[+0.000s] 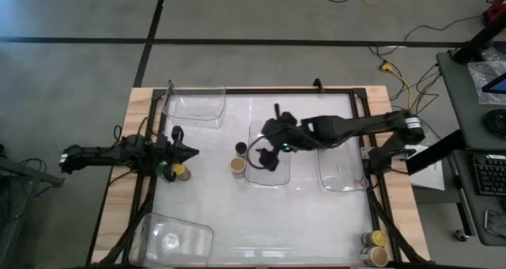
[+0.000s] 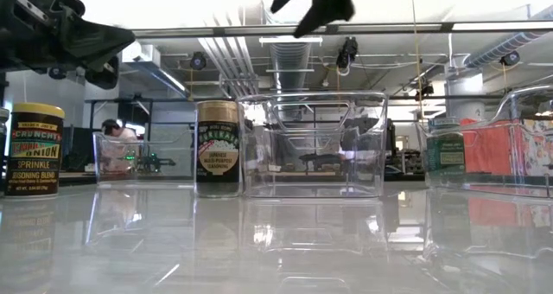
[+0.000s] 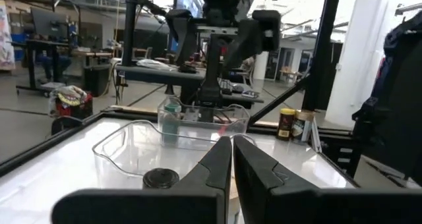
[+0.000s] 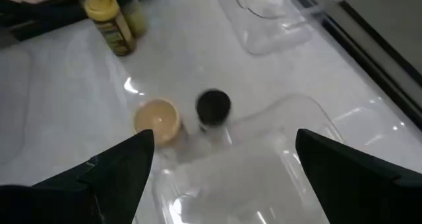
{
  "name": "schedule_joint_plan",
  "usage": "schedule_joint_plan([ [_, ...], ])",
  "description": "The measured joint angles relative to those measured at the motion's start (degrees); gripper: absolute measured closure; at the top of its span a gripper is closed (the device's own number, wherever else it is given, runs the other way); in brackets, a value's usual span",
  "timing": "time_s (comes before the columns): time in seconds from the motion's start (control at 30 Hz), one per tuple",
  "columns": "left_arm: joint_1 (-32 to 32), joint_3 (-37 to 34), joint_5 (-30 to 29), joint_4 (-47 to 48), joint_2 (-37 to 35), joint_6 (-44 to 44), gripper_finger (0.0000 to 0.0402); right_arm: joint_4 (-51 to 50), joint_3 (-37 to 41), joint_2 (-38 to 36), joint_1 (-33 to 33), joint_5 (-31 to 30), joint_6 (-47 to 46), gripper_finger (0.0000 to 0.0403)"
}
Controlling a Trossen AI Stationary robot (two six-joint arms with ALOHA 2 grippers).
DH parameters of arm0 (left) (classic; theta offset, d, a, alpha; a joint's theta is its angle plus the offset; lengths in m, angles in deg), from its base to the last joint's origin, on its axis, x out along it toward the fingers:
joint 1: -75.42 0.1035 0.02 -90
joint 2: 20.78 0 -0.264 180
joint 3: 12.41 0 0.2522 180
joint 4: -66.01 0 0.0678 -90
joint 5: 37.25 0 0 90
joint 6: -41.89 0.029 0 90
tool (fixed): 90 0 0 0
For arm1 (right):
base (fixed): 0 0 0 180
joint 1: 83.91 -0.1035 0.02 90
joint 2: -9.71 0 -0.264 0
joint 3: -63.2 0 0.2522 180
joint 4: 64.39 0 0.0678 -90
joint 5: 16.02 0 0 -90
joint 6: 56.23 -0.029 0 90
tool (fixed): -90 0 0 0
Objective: Sort spices by type
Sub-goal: Put the top gold seasoning bottle into the center transparent bin
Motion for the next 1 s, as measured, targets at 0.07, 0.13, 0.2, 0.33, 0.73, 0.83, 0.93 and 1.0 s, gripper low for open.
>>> schedule_joint_plan([
  [0.07,0.0,0.0,0.0,0.0,0.0,-1.5,0.0400,0.2,-3.3,3.1,0.0,1.3,1.6,0.0042],
  [0.13,0.0,0.0,0.0,0.0,0.0,-3.4,0.0400,0.2,-7.0,6.6,-0.2,3.5,3.8,0.0042],
  [0.2,0.0,0.0,0.0,0.0,0.0,-5.4,0.0400,-0.1,-10.9,10.1,-0.5,5.1,5.7,0.0042],
  [0.33,0.0,0.0,-0.1,0.0,0.0,-6.6,0.0400,-3.1,-18.4,15.8,-1.7,6.7,9.4,0.0042],
  [0.73,0.0,0.0,-0.1,0.2,0.1,-6.3,0.0400,-7.3,-26.5,25.9,-2.4,11.1,16.8,0.0042],
  [0.83,0.0,0.0,-0.1,1.3,0.1,-6.3,0.0400,-7.3,-27.0,27.3,-2.4,11.3,16.8,0.0042],
  [0.93,0.0,0.0,-0.1,2.4,0.3,-6.2,0.0400,-7.4,-27.1,28.2,-1.9,11.4,16.9,0.0042],
  [1.0,0.0,0.0,-0.1,2.4,0.4,-6.2,0.0400,-7.3,-26.9,28.3,-1.4,11.4,18.1,0.0042],
])
